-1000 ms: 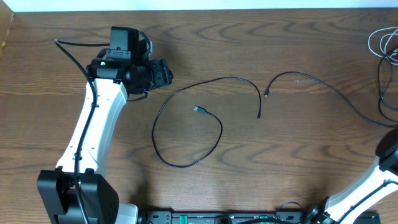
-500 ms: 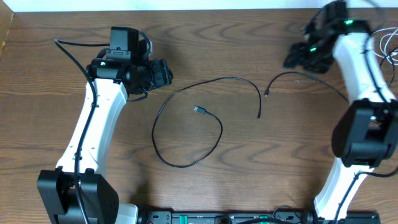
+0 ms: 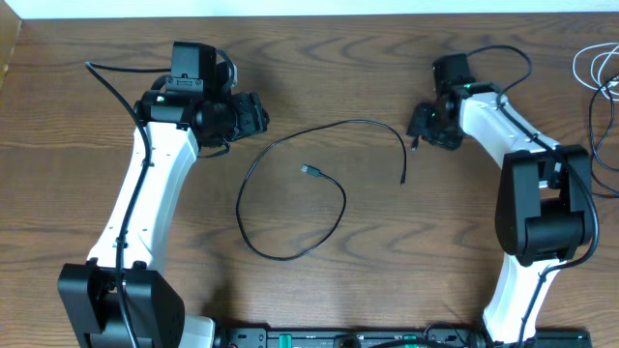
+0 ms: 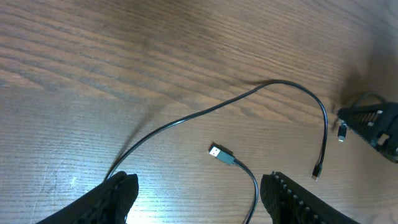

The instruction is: Untangle cables

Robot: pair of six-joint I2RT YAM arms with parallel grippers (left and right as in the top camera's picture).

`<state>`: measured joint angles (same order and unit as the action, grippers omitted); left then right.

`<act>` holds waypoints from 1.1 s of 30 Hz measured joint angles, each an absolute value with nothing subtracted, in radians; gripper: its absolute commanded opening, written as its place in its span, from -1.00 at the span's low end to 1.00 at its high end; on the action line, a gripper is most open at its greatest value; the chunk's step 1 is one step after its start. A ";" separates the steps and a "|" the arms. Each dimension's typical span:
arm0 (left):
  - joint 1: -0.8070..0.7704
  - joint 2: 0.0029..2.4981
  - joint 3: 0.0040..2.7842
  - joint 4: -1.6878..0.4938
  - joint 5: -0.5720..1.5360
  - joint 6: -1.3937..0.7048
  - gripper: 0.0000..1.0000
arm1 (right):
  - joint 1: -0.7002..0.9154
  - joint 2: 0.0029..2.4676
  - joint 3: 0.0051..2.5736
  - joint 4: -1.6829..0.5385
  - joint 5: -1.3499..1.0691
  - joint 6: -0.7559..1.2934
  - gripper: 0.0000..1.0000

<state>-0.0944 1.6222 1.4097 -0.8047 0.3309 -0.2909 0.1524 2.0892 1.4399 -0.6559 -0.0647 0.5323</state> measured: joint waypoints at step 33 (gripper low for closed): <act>-0.094 1.622 1.410 -0.804 0.331 -0.290 0.36 | -0.360 1.718 1.741 -0.732 0.025 0.355 -0.98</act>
<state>-0.0944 1.6222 1.4097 -0.8043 0.3305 -0.2905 -0.3599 1.7180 1.7409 -0.7322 0.0246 0.3553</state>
